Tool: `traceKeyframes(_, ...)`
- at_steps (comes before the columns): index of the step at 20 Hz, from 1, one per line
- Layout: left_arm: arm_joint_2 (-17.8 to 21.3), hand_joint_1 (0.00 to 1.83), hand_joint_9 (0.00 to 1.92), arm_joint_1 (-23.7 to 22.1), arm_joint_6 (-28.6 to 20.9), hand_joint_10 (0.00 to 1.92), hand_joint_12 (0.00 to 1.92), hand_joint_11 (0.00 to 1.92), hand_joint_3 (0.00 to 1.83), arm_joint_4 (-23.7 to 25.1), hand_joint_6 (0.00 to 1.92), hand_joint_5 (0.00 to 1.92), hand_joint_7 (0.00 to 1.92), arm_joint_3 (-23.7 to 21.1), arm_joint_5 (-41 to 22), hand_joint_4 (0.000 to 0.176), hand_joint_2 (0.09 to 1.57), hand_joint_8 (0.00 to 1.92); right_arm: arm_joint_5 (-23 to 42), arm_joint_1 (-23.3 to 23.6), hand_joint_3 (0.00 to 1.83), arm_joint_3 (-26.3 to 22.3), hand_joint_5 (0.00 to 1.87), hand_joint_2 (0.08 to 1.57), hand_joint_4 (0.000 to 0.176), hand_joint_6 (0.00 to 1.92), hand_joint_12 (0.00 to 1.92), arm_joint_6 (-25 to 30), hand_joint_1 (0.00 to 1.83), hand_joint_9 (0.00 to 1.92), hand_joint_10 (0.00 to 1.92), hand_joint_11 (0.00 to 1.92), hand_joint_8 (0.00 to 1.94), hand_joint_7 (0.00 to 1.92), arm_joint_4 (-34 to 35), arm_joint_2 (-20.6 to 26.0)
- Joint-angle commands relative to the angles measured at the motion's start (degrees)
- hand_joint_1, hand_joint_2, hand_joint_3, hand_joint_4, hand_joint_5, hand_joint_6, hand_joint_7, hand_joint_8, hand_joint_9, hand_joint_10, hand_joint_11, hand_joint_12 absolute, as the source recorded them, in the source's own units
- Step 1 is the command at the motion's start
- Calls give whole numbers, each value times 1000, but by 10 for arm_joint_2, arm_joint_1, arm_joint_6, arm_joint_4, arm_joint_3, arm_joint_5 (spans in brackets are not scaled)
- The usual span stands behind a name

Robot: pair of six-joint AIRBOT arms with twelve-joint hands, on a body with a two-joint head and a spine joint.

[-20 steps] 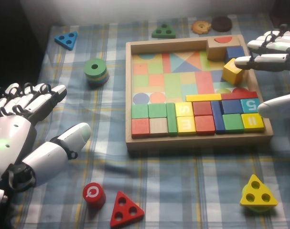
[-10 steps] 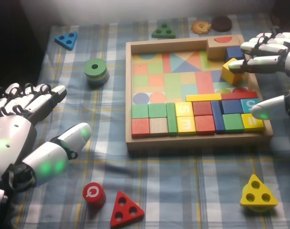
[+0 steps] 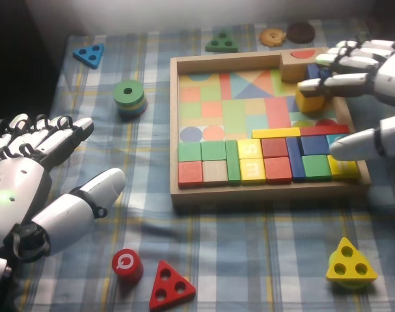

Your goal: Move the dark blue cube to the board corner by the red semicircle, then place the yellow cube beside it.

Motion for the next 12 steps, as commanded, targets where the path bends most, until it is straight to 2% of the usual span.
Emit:
traceKeyframes(1, 1, 0, 155, -6, -2, 0, 0, 0, 0, 27, 0, 302, 214, 1, -64, 108, 1134, 0, 28, 10, 10, 4, 240, 933, 176, 7, 0, -1, 0, 0, 0, 0, 0, 0, -1, -8)
traceKeyframes(2, 1, 0, 156, -6, -2, 1, 0, 0, 0, 27, 1, 304, 213, 2, -64, 106, 1126, 0, 27, 14, 5, 10, 252, 926, 176, 11, 0, -1, 0, 0, 0, 0, 0, 0, -4, -16)
traceKeyframes(3, 1, 0, 159, -6, -2, 2, 0, 0, 0, 27, 0, 298, 210, 2, -64, 113, 1126, 0, 25, 19, 0, 15, 246, 910, 176, 7, 0, -1, 0, 0, 0, 0, 0, 0, -6, -23)
traceKeyframes(4, 1, 0, 164, -6, -2, 4, 0, 0, 0, 27, 3, 305, 214, 2, -64, 109, 1130, 2, 23, 23, 0, 22, 238, 906, 176, 3, 0, -1, 0, 0, 0, 0, 0, 0, -8, -31)
traceKeyframes(5, 1, 0, 157, -6, -2, 1, 0, 0, 0, 27, 0, 293, 205, 2, -64, 118, 1123, 0, 21, 27, 0, 29, 233, 905, 176, 1, 0, -1, 0, 0, 0, 0, 0, 0, -8, -39)
traceKeyframes(7, 1, 0, 155, -6, -2, 0, 0, 0, 0, 27, 2, 295, 205, 2, -64, 110, 1125, 1, 21, 33, 6, 41, 236, 926, 176, 2, 0, 3, 0, 0, 0, 0, 0, 0, -8, -50)
traceKeyframes(8, 1, 0, 163, -6, -3, 4, 0, 0, 1, 27, 1, 295, 216, 2, -64, 112, 1133, 5, 21, 35, 4, 46, 235, 924, 176, 1, 0, 5, 0, 0, 0, 0, 0, 0, -8, -54)
traceKeyframes(12, 0, 0, 161, -6, -3, 3, 0, 0, 1, 27, 6, 310, 210, 2, -63, 95, 1133, 1, 13, 40, 4, 61, 238, 929, 176, 4, 0, 5, 0, 0, 0, 0, 0, 0, -8, -63)
